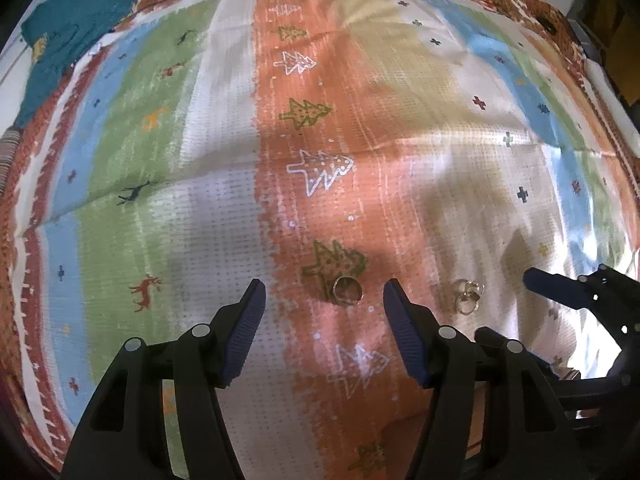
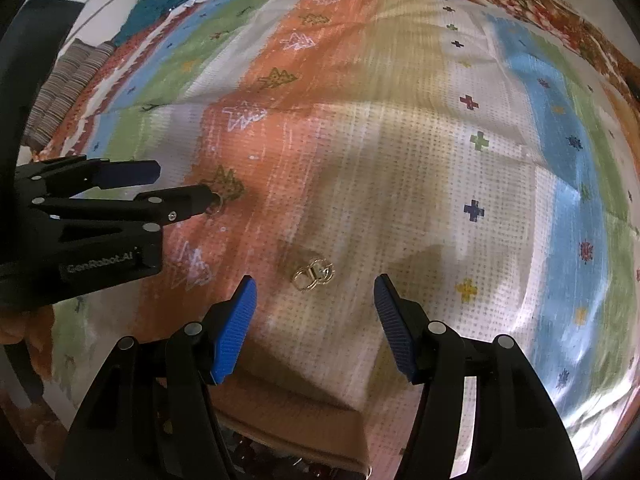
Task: Organize jewelry
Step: 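Move both grippers to the two small gold rings on the cloth, then grasp one gold ring with the left gripper while the right gripper grasps the other ring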
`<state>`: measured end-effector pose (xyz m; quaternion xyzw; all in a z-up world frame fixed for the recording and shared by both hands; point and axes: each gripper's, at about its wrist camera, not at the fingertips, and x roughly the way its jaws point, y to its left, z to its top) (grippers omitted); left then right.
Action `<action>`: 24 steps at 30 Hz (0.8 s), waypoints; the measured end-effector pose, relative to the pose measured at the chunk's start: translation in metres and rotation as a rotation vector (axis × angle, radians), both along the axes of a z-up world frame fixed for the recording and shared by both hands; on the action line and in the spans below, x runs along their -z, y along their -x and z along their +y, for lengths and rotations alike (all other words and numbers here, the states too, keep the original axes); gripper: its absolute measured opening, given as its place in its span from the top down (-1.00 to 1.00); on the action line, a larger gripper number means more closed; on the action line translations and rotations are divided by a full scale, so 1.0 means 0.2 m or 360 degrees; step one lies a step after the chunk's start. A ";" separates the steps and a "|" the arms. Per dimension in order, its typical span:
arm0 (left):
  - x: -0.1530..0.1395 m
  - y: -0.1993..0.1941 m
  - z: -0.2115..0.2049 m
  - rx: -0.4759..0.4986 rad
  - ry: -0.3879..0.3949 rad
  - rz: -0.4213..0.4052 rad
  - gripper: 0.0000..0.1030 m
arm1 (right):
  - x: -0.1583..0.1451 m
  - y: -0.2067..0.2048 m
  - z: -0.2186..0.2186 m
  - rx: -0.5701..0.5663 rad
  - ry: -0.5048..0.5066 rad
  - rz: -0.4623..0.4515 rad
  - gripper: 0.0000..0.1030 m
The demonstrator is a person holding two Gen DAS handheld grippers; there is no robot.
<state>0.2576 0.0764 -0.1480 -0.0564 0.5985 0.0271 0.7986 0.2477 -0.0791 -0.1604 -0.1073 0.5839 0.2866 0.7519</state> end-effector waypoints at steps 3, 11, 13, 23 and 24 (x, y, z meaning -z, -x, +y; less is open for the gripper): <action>0.02 -0.02 0.00 0.0001 0.0014 0.0012 -0.16 | 0.01 -0.01 0.02 -0.0008 0.0008 0.0005 -0.18; 0.10 -0.05 0.00 0.0029 0.0008 0.0078 0.02 | 0.07 -0.03 0.04 -0.0024 0.0062 0.0018 -0.05; 0.10 -0.05 0.00 0.0034 0.0014 0.0083 0.04 | 0.08 -0.04 0.04 -0.0025 0.0071 0.0020 -0.04; 0.13 -0.06 -0.05 0.0081 -0.0021 0.0103 0.30 | 0.13 -0.06 0.09 -0.0082 0.0141 0.0051 0.39; 0.14 -0.07 -0.06 0.0086 -0.0026 0.0104 0.39 | 0.13 -0.06 0.10 -0.0086 0.0148 0.0050 0.42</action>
